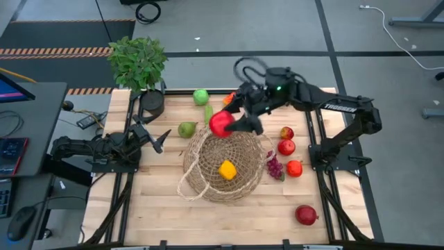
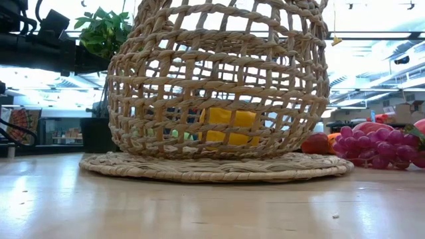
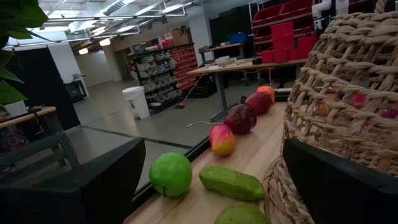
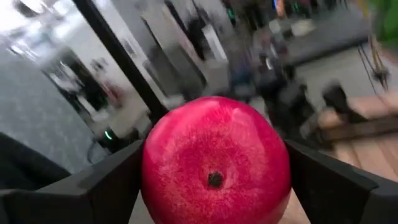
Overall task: Build produce basket
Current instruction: Put the red apple into the woven basket
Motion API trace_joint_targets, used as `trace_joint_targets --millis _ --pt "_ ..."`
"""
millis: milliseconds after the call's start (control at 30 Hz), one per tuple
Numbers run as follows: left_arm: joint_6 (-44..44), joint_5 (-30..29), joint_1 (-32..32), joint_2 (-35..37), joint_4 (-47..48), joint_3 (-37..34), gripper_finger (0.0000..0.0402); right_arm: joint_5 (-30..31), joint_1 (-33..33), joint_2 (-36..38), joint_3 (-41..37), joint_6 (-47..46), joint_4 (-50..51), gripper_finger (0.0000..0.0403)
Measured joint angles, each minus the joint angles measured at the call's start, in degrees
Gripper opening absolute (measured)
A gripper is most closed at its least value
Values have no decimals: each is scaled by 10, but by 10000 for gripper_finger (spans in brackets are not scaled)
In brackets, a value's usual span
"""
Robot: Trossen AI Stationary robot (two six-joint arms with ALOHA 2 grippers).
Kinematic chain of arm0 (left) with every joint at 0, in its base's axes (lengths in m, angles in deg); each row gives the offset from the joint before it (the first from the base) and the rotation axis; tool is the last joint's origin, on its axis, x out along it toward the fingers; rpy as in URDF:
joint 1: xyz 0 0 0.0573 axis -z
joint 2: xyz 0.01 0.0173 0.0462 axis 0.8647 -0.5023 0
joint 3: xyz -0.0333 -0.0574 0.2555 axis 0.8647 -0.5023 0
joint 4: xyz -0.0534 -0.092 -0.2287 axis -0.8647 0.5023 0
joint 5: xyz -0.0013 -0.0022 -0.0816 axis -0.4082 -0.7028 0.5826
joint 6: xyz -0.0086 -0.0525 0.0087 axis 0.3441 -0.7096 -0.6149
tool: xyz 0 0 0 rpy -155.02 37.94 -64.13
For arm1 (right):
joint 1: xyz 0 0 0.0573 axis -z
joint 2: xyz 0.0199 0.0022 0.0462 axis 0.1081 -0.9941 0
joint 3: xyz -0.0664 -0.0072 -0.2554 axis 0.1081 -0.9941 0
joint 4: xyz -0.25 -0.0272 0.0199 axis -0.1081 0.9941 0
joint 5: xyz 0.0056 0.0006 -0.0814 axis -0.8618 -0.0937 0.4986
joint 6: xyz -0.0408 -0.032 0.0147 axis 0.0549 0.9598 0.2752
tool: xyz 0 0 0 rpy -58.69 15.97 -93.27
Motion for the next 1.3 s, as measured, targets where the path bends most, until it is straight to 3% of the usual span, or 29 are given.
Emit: trace_joint_targets --millis 200,433,867,1100,1300 --pt "0 0 0 0 -1 0 388 49 -47 -56 62 45 68 368" --pt "0 0 0 0 -1 0 388 143 -87 -129 167 110 256 369" --pt "0 0 0 0 -1 0 388 296 -167 -263 290 100 437 369" --pt "0 0 0 0 -2 0 388 317 -192 -337 387 40 548 369" --pt "0 0 0 0 -2 0 388 317 -192 -374 394 30 631 369"
